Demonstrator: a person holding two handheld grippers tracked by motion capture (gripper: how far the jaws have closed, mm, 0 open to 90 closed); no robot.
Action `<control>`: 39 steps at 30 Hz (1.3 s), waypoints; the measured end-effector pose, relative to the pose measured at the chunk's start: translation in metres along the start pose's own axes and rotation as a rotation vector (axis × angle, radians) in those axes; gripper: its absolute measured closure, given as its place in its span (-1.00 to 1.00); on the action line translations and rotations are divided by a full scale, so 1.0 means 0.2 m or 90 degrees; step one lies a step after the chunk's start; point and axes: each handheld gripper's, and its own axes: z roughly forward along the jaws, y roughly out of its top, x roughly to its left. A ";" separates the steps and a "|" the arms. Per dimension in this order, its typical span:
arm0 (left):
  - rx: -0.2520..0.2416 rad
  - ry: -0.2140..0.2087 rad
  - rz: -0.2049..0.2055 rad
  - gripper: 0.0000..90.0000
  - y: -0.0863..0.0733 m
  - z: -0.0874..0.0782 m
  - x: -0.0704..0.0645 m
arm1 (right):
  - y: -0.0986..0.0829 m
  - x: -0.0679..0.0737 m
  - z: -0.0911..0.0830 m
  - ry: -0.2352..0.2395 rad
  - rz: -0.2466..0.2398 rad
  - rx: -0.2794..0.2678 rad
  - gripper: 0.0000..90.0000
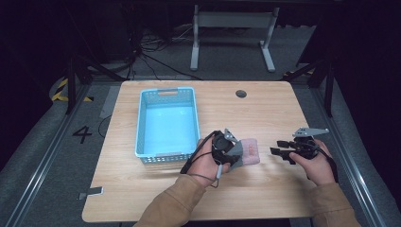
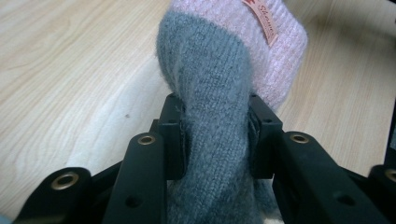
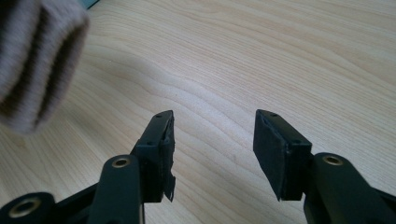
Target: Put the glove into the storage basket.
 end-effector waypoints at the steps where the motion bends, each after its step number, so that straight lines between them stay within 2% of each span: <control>1: -0.002 0.001 0.001 0.46 0.00 -0.01 0.01 | 0.00 0.00 0.00 0.001 0.000 0.002 0.09; 8: -0.017 0.006 -0.012 0.46 0.00 -0.11 0.06 | -0.01 0.01 0.02 0.002 -0.001 0.008 0.09; 14: -0.032 0.020 -0.020 0.46 -0.02 -0.20 0.12 | -0.02 0.00 0.02 0.000 0.003 0.010 0.09; 19: -0.051 0.026 -0.038 0.46 -0.05 -0.27 0.19 | -0.03 0.00 0.02 -0.006 0.009 0.014 0.09; 26: -0.071 0.041 -0.047 0.46 -0.08 -0.36 0.27 | -0.06 0.00 0.01 -0.011 0.015 0.020 0.09; 32: -0.077 0.061 -0.054 0.46 -0.11 -0.42 0.35 | -0.07 -0.01 -0.01 -0.014 0.018 0.020 0.09; 36: -0.080 0.067 -0.071 0.45 -0.13 -0.46 0.40 | -0.08 0.00 -0.01 -0.015 0.021 0.021 0.08; 39: -0.077 0.078 -0.072 0.45 -0.15 -0.48 0.43 | -0.08 -0.01 -0.01 -0.015 0.020 0.022 0.08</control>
